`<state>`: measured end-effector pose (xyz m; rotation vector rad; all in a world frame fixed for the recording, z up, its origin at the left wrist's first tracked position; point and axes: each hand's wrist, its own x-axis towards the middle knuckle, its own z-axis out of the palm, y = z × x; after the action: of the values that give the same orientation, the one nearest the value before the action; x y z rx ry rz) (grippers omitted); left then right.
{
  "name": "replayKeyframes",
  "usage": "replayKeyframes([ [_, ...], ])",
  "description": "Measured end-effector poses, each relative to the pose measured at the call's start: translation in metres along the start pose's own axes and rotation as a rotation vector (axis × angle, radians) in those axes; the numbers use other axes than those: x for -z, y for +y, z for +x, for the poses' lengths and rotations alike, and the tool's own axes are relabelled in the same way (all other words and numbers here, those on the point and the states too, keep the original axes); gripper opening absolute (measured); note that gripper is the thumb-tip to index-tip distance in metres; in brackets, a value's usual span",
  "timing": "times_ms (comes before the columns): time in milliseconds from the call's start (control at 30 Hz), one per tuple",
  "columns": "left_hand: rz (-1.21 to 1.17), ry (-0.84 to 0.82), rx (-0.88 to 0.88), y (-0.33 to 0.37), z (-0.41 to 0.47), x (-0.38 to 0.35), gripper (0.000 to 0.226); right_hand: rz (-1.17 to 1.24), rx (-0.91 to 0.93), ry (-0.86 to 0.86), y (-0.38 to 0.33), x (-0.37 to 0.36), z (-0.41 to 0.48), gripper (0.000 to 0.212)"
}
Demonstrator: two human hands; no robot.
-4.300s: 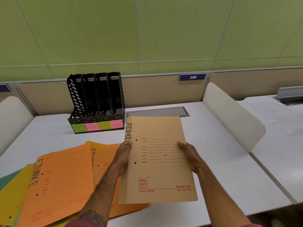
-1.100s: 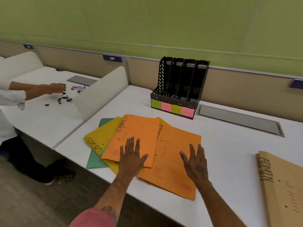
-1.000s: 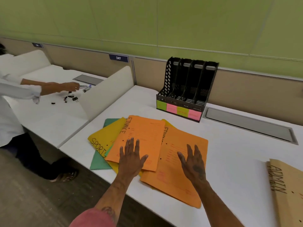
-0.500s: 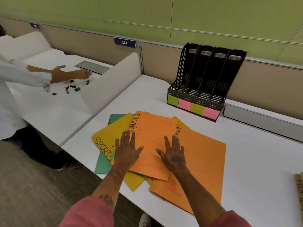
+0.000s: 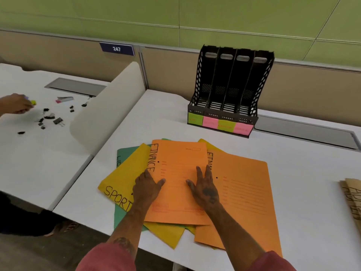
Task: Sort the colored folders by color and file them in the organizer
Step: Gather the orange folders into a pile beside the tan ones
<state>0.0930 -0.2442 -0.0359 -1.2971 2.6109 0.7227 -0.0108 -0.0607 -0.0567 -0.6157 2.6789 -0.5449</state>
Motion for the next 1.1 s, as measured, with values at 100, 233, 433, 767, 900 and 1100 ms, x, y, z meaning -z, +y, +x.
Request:
replayKeyframes([
  [100, -0.123, 0.024, 0.03, 0.004, 0.007, 0.005, 0.083, 0.165, -0.069, 0.009, -0.005, 0.004, 0.0, 0.073],
  [233, -0.268, 0.1, 0.032, 0.006, 0.012, 0.017, 0.065, 0.305, -0.121, 0.006, -0.006, 0.012, -0.001, 0.064],
  [433, -0.678, -0.01, -0.008, 0.019, 0.012, 0.048, 0.029, 0.453, -0.176, 0.027, -0.008, 0.031, -0.002, 0.06],
  [767, -1.009, -0.224, -0.207, 0.071, -0.012, 0.092, 0.031, 1.095, -0.315, 0.053, 0.035, 0.106, -0.006, 0.05],
  [900, -0.982, -0.262, -0.216, 0.106, -0.039, 0.05, 0.044, 1.05, -0.309, 0.123, 0.082, 0.128, -0.026, 0.043],
  [1100, -0.8, -0.233, -0.169, 0.137, -0.081, -0.035, 0.06, 0.823, -0.393, 0.169, 0.156, 0.135, -0.065, 0.06],
])
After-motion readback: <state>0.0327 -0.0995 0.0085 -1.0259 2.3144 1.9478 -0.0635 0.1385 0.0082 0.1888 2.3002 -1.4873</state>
